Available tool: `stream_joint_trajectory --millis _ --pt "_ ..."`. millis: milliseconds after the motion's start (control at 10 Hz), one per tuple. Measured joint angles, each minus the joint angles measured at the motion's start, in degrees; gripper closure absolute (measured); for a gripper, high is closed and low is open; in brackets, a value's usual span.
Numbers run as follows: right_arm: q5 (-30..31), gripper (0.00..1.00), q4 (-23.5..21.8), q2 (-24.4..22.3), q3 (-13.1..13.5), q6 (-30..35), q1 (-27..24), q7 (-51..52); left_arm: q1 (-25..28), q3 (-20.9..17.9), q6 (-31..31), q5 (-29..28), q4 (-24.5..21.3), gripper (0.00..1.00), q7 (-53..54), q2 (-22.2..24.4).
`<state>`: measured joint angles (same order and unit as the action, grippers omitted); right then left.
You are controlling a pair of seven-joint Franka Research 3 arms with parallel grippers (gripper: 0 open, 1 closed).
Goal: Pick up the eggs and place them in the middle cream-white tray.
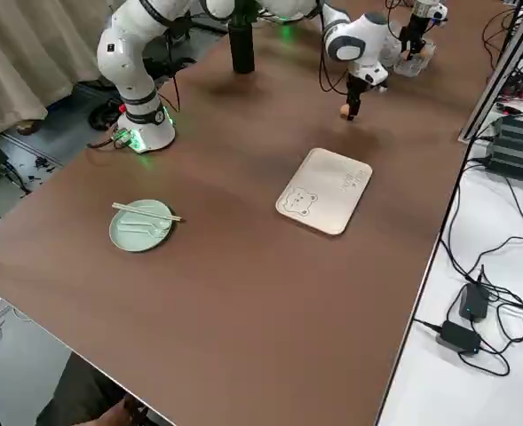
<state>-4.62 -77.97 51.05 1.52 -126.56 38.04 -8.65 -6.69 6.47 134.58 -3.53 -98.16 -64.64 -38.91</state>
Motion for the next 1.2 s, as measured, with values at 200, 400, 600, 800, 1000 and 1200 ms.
stream_joint_trajectory --millis 200,400,600,800,1000,1200 --pt "0.90 0.11 0.02 0.22 0.06 0.00 0.18 -1.42 0.05 0.00 -0.62 0.00 0.45 0.50 0.00 0.36" --pt "1.71 0.24 0.08 0.22 0.07 0.00 0.23 -3.90 0.08 0.04 -4.64 0.00 1.41 0.50 0.06 3.23" --pt "1.78 0.31 0.16 0.22 0.07 0.00 0.30 -4.83 -0.27 0.57 -6.71 0.00 1.73 0.50 0.23 6.96" --pt "1.81 0.36 0.22 0.22 0.07 0.05 0.44 -5.04 -0.49 2.83 -6.80 0.00 2.44 0.50 0.11 8.82" --pt "1.85 0.45 0.25 0.22 0.07 0.15 0.76 -5.25 -0.75 4.01 -6.80 0.00 3.42 0.50 -0.11 8.89" --pt "1.87 0.51 0.42 0.22 0.30 1.35 0.76 -5.40 -0.69 4.08 -6.80 0.00 3.88 0.50 -0.12 8.89"
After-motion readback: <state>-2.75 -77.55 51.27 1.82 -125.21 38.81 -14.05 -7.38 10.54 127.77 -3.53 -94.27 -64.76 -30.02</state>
